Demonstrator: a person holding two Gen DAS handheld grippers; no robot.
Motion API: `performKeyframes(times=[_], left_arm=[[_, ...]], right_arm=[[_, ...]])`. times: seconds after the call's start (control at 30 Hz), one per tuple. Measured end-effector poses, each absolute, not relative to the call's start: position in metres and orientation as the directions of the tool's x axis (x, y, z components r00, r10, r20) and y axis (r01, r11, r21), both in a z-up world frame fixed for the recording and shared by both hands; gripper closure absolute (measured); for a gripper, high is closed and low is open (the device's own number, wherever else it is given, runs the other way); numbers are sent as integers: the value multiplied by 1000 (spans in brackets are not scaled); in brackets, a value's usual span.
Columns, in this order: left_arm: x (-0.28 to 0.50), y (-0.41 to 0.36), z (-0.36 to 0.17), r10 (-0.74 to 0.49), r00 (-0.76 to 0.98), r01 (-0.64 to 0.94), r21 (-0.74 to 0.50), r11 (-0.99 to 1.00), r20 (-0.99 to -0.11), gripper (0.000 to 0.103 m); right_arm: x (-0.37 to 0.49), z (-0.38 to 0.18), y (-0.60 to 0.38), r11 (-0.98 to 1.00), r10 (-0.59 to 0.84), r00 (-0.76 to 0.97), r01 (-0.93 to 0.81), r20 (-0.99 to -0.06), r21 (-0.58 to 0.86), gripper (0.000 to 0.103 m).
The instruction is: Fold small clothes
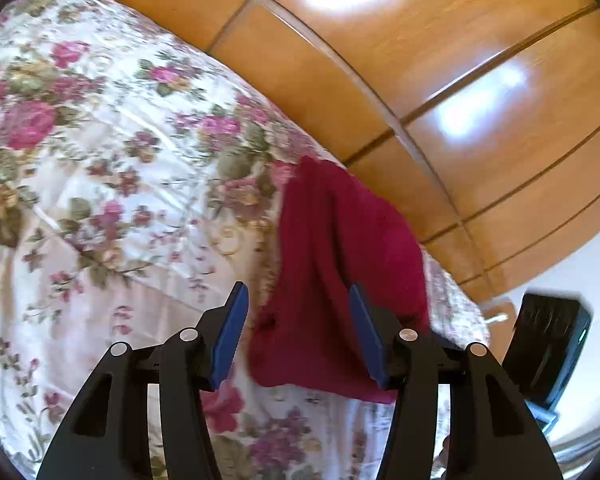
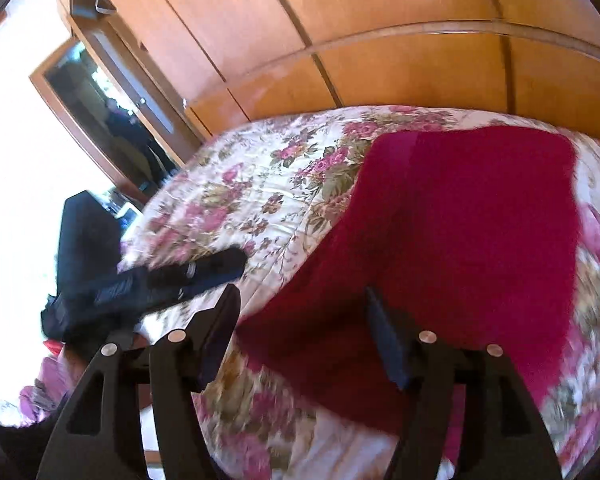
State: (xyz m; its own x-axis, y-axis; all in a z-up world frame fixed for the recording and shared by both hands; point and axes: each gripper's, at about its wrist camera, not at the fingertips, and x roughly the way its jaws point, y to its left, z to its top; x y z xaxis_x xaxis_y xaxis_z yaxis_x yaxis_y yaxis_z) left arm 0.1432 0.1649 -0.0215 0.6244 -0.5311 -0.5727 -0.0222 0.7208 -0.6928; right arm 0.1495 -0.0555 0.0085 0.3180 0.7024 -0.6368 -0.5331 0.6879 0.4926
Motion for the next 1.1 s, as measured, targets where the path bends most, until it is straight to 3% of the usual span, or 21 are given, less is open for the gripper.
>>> performKeyframes(times=[0.17,0.23,0.5,0.53,0.63,0.7,0.77,0.9,0.97,1.03,1.1], left_arm=[[158,148,-5,-610,587,43,-732,680,-532,50],[162,134,3,-633,565,78,-729,680,-530,40],[187,78,-8,-570,418,84,-595,799,-707,37],[189,76,-11,-541,415,77,-564,822,-732,44],[188,73,-12,-493,422,92,-506,858,-760,76],[179,84,-11,-464,457,97,-477,874,-758,86],[174,95,-24,-422,462,67,-444,894,-780,86],[165,100,-54,-390,471,51,-417,908,-791,86],[163,108,-52,-419,490,17,-472,881,-764,79],[160,114,-41,-386,523,-38,-473,880,-760,55],[156,113,-28,-340,572,-39,-439,898,-746,54]], right_arm=[[117,8,-120,758,642,407,-462,-650,460,39],[108,2,-142,793,603,432,-418,-670,444,39],[95,-12,-158,860,504,497,-360,-706,361,40],[96,-9,-150,859,504,505,-375,-701,349,40],[99,-5,-131,853,500,518,-433,-694,292,41],[102,-13,-116,845,502,500,-458,-706,276,40],[107,-34,-103,852,469,461,-461,-753,249,40],[99,-57,-93,852,454,470,-477,-757,215,40],[97,-55,-90,858,427,482,-482,-765,175,40],[99,-52,-92,858,422,482,-486,-768,166,40],[101,-45,-96,851,428,474,-497,-769,167,40]])
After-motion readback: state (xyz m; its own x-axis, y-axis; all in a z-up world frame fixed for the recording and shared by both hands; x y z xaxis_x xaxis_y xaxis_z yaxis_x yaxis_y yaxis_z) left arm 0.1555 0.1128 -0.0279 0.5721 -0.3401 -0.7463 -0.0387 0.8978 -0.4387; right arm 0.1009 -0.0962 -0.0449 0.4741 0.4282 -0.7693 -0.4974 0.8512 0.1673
